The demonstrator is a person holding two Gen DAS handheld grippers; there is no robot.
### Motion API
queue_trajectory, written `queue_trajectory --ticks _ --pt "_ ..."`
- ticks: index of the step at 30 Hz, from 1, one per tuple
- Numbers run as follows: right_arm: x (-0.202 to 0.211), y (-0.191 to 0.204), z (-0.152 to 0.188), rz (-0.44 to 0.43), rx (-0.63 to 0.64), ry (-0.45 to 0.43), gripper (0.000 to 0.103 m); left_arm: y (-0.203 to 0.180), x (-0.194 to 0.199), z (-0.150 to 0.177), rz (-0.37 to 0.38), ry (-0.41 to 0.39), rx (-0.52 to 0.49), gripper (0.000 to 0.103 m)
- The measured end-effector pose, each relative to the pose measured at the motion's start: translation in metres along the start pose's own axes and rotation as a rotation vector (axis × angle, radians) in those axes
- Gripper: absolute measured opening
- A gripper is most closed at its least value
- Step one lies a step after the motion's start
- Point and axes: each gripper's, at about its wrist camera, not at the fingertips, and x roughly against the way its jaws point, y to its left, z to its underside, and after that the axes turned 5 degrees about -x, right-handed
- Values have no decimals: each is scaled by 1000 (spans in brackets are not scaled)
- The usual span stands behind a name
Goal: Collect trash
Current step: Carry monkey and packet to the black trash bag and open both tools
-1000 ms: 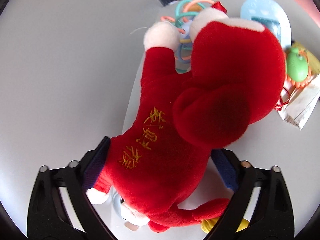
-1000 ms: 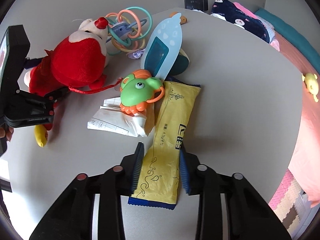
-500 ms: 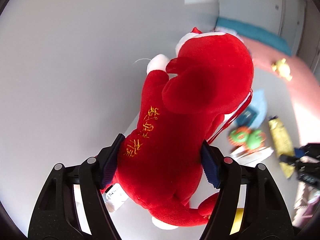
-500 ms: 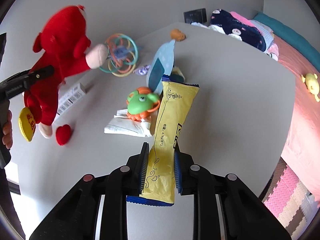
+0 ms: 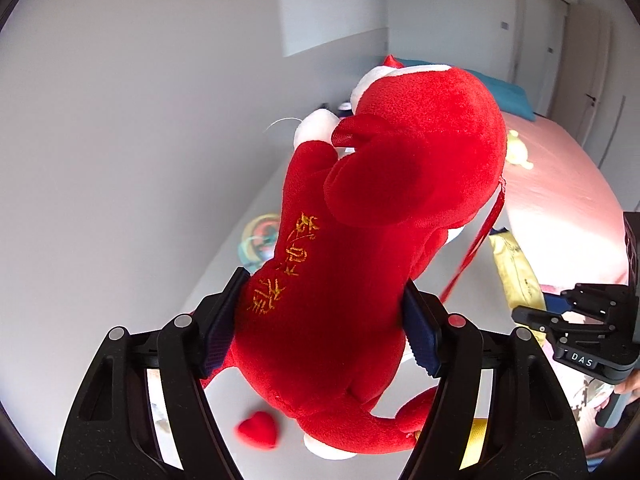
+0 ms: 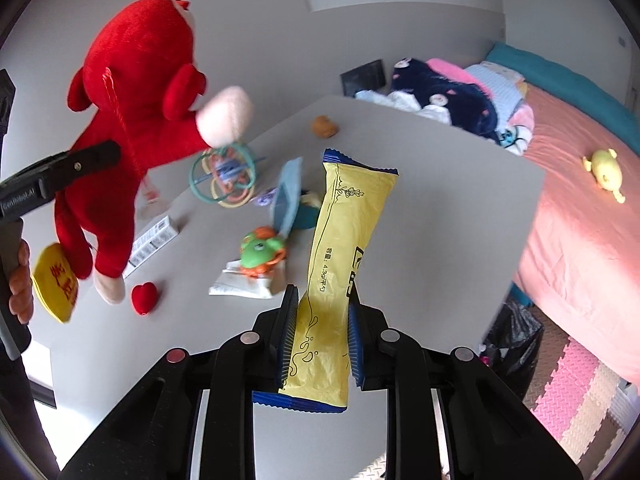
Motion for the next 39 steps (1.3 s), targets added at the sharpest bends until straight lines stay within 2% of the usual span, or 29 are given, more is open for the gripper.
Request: queue_trajectory --ticks 10,16,20,25,39 --pt "41 -72 -1 67 -87 -63 25 -92 -25 -27 115 1 -86 72" --pt "62 -122 3 113 -161 -101 25 -144 -59 -53 182 24 -136 73" --pt "71 -157 9 138 -216 -112 25 -193 -77 -67 226 42 -160 73" --pt "80 -201 22 163 -292 -119 25 -243 -90 -70 260 51 -199 74" --pt "83 -307 49 233 -456 -100 25 -357 -162 -65 375 189 -288 76"
